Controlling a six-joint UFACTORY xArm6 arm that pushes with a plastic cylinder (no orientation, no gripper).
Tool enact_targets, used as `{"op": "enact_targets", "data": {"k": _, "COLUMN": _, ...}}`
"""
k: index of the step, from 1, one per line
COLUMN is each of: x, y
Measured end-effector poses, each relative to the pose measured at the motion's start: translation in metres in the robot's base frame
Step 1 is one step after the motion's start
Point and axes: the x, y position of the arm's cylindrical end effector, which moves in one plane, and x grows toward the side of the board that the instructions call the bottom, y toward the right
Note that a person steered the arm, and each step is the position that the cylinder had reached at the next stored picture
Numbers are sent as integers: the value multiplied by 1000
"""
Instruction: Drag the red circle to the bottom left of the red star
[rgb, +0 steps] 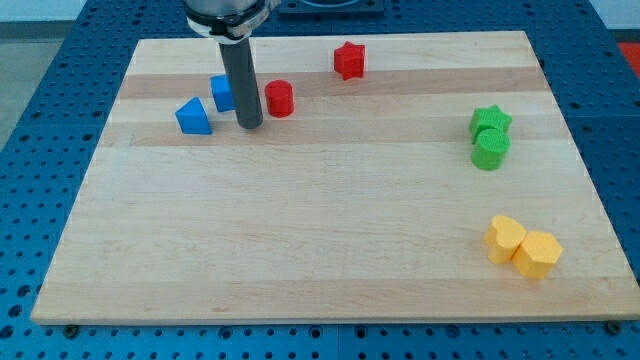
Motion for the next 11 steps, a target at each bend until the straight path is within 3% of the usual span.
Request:
{"op": "enact_targets", "data": {"k": 4, "x": -32, "y": 8}}
{"op": "enact_targets", "data": {"k": 9, "x": -13, "y": 12}}
{"op": "enact_targets", "data": {"k": 11, "x": -50, "y": 37}}
